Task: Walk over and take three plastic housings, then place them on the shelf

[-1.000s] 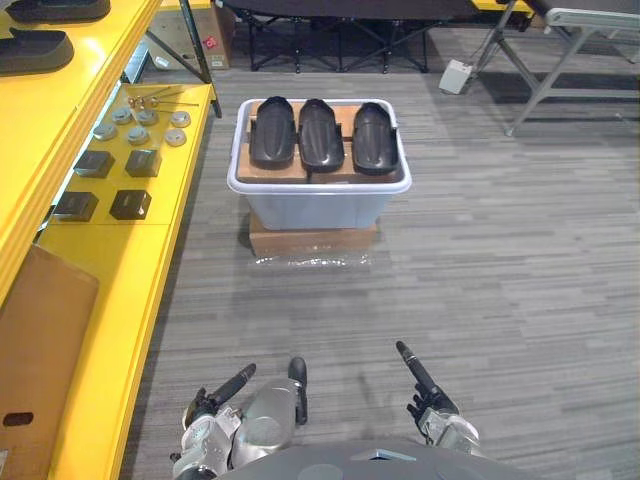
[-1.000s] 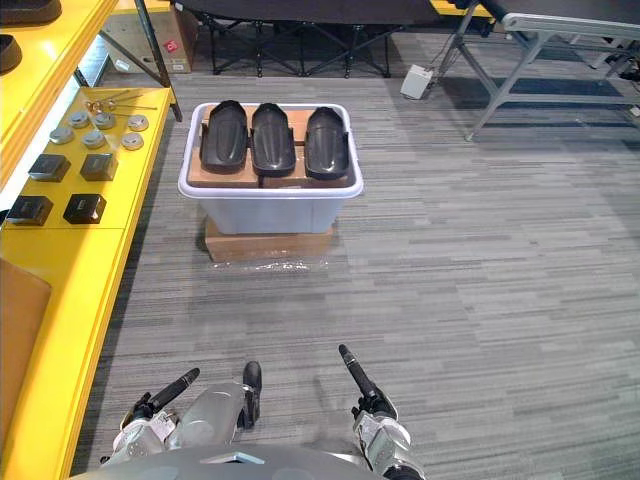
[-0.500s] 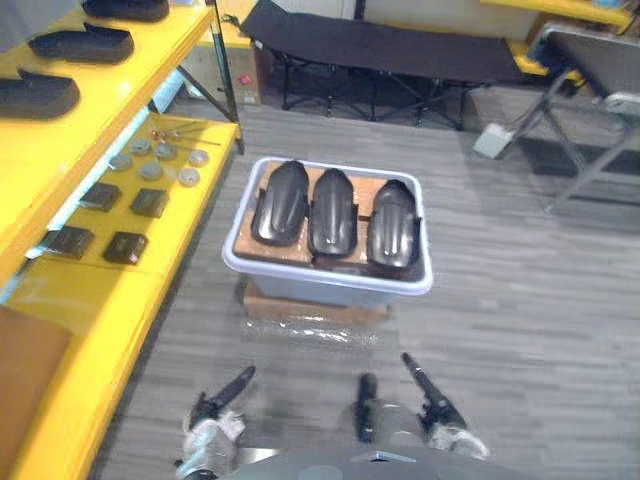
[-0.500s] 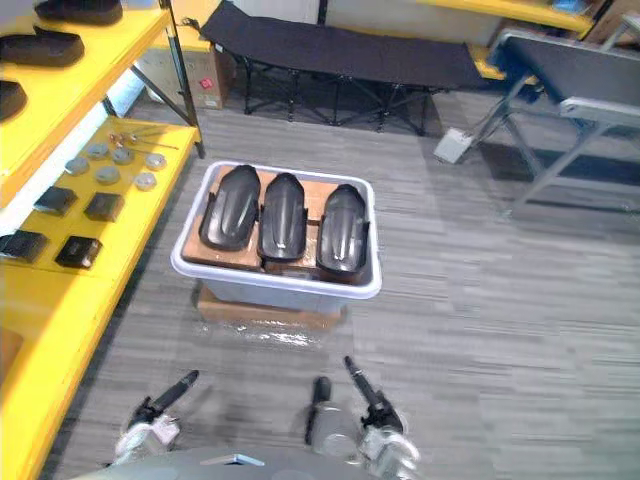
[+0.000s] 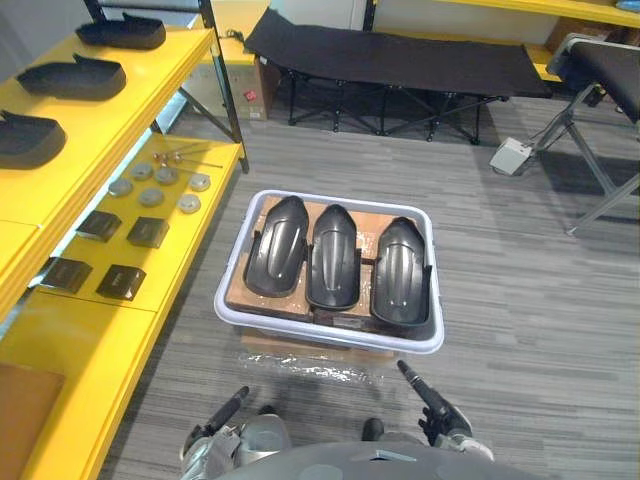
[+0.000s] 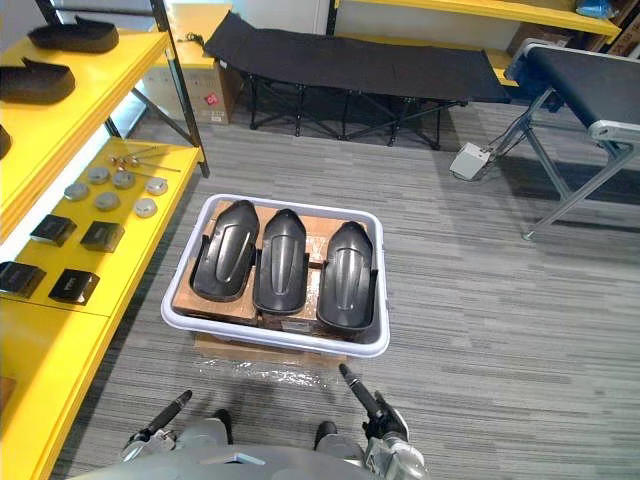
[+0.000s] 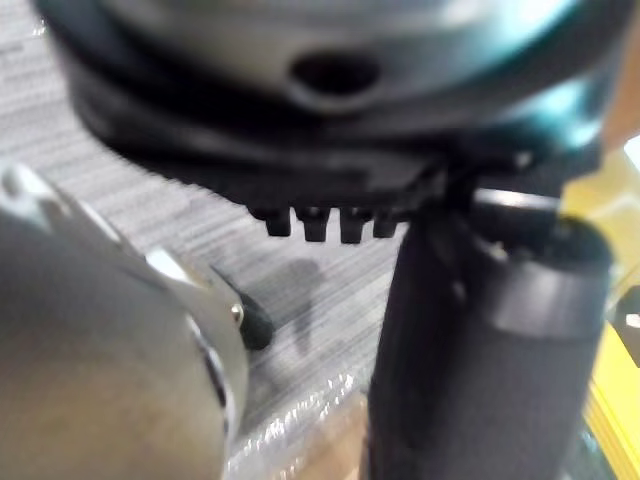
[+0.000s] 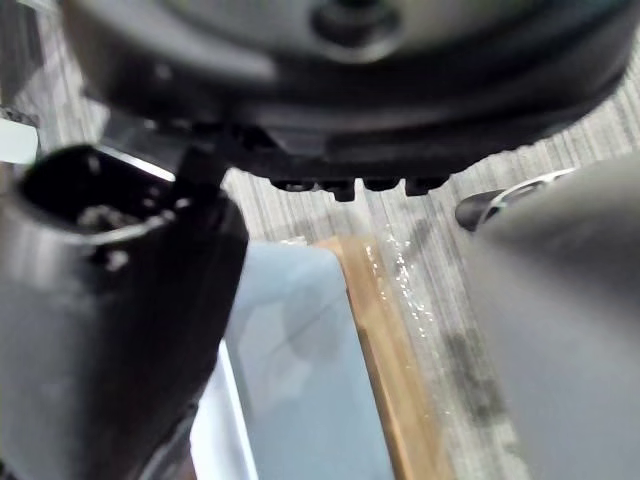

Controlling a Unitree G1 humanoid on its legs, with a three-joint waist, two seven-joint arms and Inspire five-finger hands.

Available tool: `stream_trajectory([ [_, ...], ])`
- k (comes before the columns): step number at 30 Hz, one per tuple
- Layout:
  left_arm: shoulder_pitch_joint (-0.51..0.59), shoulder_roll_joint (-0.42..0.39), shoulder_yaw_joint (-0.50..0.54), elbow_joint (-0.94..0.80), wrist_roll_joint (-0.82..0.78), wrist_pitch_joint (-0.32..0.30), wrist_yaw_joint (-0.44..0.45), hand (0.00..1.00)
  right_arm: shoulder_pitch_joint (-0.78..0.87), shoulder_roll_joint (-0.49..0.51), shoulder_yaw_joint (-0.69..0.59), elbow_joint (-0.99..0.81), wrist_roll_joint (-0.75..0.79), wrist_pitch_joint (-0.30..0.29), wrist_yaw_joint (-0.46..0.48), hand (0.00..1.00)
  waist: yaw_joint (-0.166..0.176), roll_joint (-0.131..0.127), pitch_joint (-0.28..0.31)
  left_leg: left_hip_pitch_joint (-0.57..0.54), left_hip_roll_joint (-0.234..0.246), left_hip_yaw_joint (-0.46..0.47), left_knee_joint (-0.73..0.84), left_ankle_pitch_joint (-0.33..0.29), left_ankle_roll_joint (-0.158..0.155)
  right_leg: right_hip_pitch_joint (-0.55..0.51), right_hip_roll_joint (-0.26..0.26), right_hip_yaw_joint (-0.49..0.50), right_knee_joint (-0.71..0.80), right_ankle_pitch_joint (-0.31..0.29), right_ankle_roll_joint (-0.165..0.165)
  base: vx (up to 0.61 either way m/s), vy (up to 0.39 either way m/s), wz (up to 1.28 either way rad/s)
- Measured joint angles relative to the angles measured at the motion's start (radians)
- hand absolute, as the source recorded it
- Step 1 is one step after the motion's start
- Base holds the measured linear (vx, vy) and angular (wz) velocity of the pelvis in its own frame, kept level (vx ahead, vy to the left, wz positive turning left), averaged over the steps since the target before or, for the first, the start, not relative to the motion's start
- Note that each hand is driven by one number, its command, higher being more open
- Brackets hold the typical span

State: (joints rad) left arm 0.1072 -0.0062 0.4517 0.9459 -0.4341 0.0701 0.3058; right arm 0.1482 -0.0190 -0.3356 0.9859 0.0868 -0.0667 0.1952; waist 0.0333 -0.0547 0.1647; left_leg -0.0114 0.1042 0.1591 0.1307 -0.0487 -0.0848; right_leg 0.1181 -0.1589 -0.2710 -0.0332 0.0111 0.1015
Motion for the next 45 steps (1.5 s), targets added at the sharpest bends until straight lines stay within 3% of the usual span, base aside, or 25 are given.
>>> stream_trajectory([
  [3,0.004,-0.001,0.037,0.033,0.001,0.023,0.012,1.0,0.005,-0.005,-0.001,0.016,-0.042,-0.02,0.024,1.0,-0.002,0.001,0.002,0.059,-0.032,0.015,-0.041,0.003,0.004,0.037,-0.028,0.0,0.002,-0.004,0.015,0.13,0.091,0.01],
  [6,0.01,-0.009,0.065,0.054,0.001,0.033,0.016,1.0,0.005,-0.017,0.004,0.022,-0.054,-0.051,0.056,1.0,-0.004,0.019,0.005,0.093,-0.031,0.026,-0.083,0.008,0.011,0.039,-0.03,0.001,0.016,-0.005,0.017,0.04,0.039,-0.1],
  [12,0.013,-0.017,0.123,0.098,-0.007,0.044,0.044,1.0,0.011,-0.043,0.048,0.039,-0.121,-0.105,0.082,1.0,-0.009,0.029,0.006,0.139,-0.038,0.022,-0.218,0.085,0.013,0.013,-0.027,-0.011,0.027,-0.032,0.019,-0.05,-0.032,0.0],
  [15,0.023,-0.02,0.144,0.105,-0.022,0.038,0.059,1.0,0.041,-0.057,0.105,0.013,-0.122,-0.119,0.081,1.0,-0.007,0.025,0.007,0.138,-0.04,0.016,-0.22,0.089,0.015,0.008,-0.03,-0.017,0.047,-0.04,0.018,-0.07,-0.015,0.09],
  [19,0.062,-0.018,0.145,0.076,-0.014,0.004,0.073,1.0,0.191,-0.057,0.252,-0.271,-0.162,-0.145,0.097,1.0,-0.012,0.003,0.011,0.124,-0.042,0.008,-0.22,0.091,0.017,0.002,-0.029,-0.026,0.048,-0.041,0.018,-0.03,-0.005,0.08],
  [23,0.077,-0.01,0.139,0.066,0.022,-0.004,0.066,1.0,0.275,-0.077,0.325,-0.434,-0.11,-0.145,0.161,1.0,-0.025,-0.018,0.003,0.122,-0.041,0.014,-0.22,0.09,0.016,-0.003,-0.027,-0.019,0.048,-0.04,0.017,0.01,0.0,-0.03],
  [27,0.09,0.029,0.042,0.059,0.055,-0.007,0.031,1.0,0.312,-0.106,0.387,-0.567,-0.057,-0.12,0.244,1.0,-0.042,-0.041,-0.012,0.124,-0.032,0.044,-0.22,0.086,0.011,-0.014,-0.016,0.02,0.049,-0.037,0.015,0.02,-0.003,-0.22],
  [34,0.091,0.063,-0.077,0.043,0.056,-0.047,0.018,1.0,0.345,-0.135,0.488,-0.958,0.098,-0.06,0.341,1.0,-0.067,-0.038,-0.016,0.13,-0.022,0.085,-0.218,0.082,0.006,-0.035,-0.009,0.058,0.049,-0.029,0.012,0.0,-0.003,-0.18],
  [39,0.102,0.074,-0.143,0.037,0.052,-0.063,0.017,1.0,0.294,-0.136,0.477,-1.118,0.172,0.023,0.277,1.0,-0.066,-0.024,-0.021,0.142,-0.022,0.097,-0.216,0.079,0.005,-0.033,-0.005,0.073,0.049,-0.027,0.012,-0.01,-0.003,-0.07],
  [45,0.128,0.085,-0.183,0.007,0.052,-0.065,0.013,1.0,0.224,-0.139,0.367,-1.242,0.114,0.068,0.02,1.0,-0.069,-0.002,-0.003,0.088,-0.026,0.102,-0.214,0.081,0.013,-0.094,-0.013,0.088,0.052,-0.008,0.011,-0.05,0.015,-0.08],
])
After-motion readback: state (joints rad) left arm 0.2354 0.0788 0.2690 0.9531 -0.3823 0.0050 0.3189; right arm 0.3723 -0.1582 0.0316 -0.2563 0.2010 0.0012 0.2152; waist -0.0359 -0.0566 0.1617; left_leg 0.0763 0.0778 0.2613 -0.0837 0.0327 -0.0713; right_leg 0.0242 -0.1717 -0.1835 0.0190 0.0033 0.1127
